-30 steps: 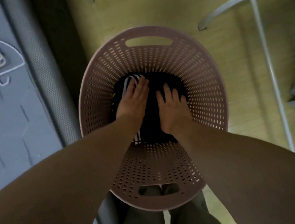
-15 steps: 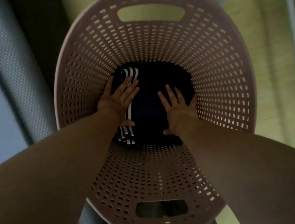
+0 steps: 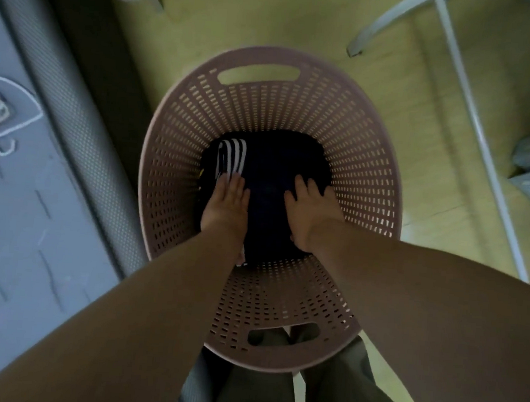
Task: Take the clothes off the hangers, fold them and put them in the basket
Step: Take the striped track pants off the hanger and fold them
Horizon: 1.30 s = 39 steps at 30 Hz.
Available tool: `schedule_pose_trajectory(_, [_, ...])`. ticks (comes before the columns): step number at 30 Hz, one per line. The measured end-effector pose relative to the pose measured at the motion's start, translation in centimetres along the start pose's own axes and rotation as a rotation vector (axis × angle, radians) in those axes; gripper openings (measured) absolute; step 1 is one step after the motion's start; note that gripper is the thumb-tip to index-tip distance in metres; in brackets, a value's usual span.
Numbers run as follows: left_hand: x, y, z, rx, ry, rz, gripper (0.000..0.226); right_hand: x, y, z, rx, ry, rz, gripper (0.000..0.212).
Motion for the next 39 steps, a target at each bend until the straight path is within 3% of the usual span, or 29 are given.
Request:
schedule_pose_trajectory(5, [-0.6,0.2,2.4,-0.027,-0.012,-0.003,0.148,0.6,0.3,2.9,0.139,0.032,-0.021,0.092])
schedule_pose_trajectory(9, [-0.3,-2.4,0.6,-0.076,-0.089,0.05,0.138,0.3,-2.3,1.6,0.067,0.197,-0.004,0.073])
schedule_pose_trajectory(11, [0.4,-4.6,-1.2,-0.12,-0.174,0.039,0.118,-0.1,-4.7,-0.6,-0.025,0.324,-0.003,0.049])
schedule_pose_trajectory(13, [1.5,-8.2,-3.3,-0.193,-0.358,0.029,0.076,-0.8,-8.3,-3.2,-0.085,0.425,0.0,0.029])
schedule_pose_trajectory(15, [2.7,-12.1,-5.4,-0.278,-0.621,-0.013,0.033,-1.3,-11.8,-5.7,-0.14,0.479,-0.007,0.022])
schedule_pose_trajectory(16, [3.7,-14.8,-6.7,-0.299,-0.742,-0.05,0.025,-1.7,-14.3,-7.5,-0.158,0.517,-0.011,0.023])
schedule_pose_trajectory(20, [6.3,-25.0,-11.5,-0.277,-1.105,-0.087,0.027,-3.0,-24.9,-12.9,-0.159,0.722,-0.004,0.035])
schedule_pose_trajectory(25, [9.4,-37.2,-15.6,-0.366,-1.381,-0.196,0.023,-4.1,-37.9,-16.6,-0.286,0.998,0.122,0.016])
schedule_pose_trajectory(29, [10.6,-43.2,-16.0,-0.428,-1.598,-0.294,0.02,-5.0,-45.9,-18.8,-0.378,1.16,0.156,0.024])
schedule_pose_trajectory(33, [11.2,-48.7,-18.0,-0.539,-1.632,-0.348,0.028,-6.0,-52.1,-20.6,-0.463,1.302,0.168,0.02])
schedule_pose_trajectory(39, [9.8,-56.4,-22.3,-0.736,-1.741,-0.329,0.022,-7.2,-58.6,-21.2,-0.629,1.371,0.082,0.024])
Point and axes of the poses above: each hand's wrist, its own y-axis towards the middle knuckle, its own z-axis out of the palm, x = y × z, the point moved 4 cm from there along y, towards the middle knuckle, and after that the axes turned 1 degree about z, right-handed, at the moved point
